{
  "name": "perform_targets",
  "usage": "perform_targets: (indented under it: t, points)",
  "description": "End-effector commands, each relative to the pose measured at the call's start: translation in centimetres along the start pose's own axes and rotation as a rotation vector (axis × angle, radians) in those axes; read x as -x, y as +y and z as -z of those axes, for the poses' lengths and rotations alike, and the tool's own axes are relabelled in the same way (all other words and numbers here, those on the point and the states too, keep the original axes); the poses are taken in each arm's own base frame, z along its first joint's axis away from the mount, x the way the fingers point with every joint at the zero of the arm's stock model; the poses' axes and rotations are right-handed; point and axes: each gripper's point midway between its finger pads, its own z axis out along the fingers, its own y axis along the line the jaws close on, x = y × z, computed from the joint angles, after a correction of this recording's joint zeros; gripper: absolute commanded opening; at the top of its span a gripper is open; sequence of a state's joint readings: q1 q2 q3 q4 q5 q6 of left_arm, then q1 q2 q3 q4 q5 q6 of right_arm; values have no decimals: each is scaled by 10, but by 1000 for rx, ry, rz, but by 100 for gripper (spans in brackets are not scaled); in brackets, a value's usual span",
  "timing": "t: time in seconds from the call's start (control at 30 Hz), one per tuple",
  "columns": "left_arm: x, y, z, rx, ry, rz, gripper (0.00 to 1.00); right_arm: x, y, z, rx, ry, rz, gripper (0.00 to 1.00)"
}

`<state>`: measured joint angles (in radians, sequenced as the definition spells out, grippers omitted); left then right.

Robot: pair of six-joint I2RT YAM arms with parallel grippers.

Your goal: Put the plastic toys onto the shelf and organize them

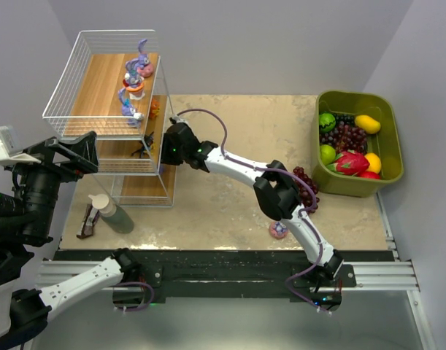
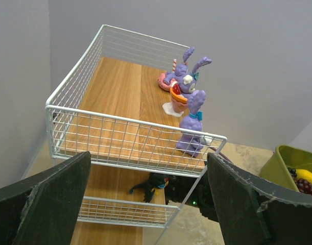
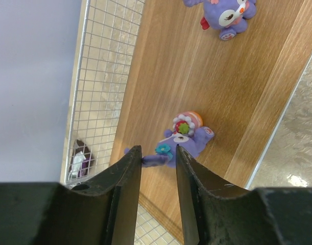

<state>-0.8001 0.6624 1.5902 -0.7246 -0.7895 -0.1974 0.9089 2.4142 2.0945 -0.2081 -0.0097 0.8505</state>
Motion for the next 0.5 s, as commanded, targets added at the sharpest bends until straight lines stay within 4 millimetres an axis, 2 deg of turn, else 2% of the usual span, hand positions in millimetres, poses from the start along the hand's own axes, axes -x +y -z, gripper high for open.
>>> perform_targets:
  t: [0.0,0.27,0.47]
  points:
    - [3,3,1,8,-10,1,100,34,41,27,110,-87,67,36]
    - [3,5,2,14,-10,0,99,42,60,29,239,-106,154,36]
    - [3,5,2,15,-11,1,100,45,63,25,263,-106,165,36]
